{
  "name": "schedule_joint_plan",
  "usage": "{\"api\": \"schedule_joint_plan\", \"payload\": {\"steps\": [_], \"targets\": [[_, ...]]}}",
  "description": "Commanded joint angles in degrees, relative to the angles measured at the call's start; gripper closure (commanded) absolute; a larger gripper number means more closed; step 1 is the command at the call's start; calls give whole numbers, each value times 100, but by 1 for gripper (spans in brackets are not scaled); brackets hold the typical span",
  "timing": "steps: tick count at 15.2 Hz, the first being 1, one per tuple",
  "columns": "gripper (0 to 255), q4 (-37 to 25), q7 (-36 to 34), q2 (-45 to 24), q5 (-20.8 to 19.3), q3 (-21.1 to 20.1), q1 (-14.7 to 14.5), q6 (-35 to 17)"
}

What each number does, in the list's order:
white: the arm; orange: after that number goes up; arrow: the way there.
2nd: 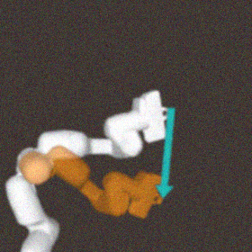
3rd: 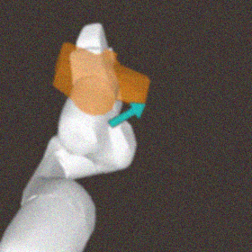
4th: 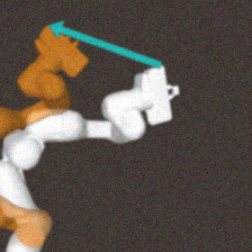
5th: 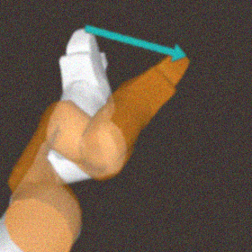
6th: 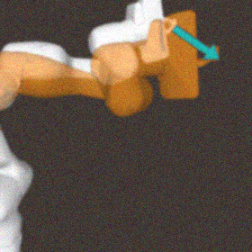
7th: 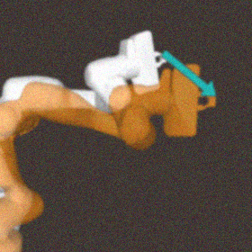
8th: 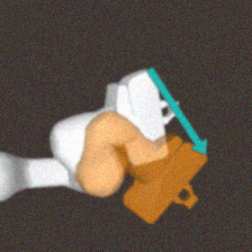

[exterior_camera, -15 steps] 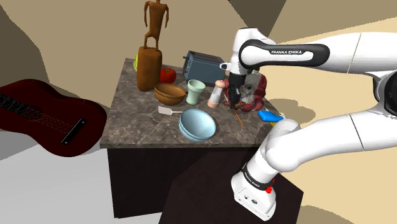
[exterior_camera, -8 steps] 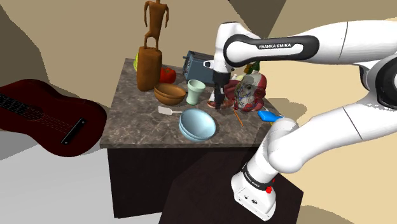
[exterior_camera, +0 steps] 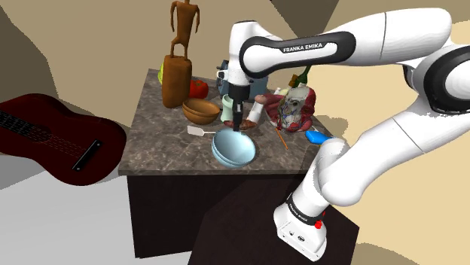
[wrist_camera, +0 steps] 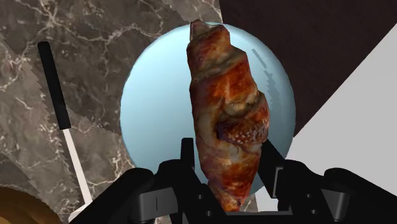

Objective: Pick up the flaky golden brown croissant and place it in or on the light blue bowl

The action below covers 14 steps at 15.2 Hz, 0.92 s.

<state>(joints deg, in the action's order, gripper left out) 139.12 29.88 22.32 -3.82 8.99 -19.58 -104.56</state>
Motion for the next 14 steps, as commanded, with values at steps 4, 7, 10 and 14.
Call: {"api": "schedule_joint_plan", "payload": {"steps": [4, 7, 10, 14], "targets": [[255, 199, -24, -202, 29, 0, -23, -403], [255, 348, -18, -309, 30, 14, -23, -658], [255, 485, -10, -431, 34, 29, -24, -916], [255, 545, -6, -491, 37, 35, -25, -1036]]}}
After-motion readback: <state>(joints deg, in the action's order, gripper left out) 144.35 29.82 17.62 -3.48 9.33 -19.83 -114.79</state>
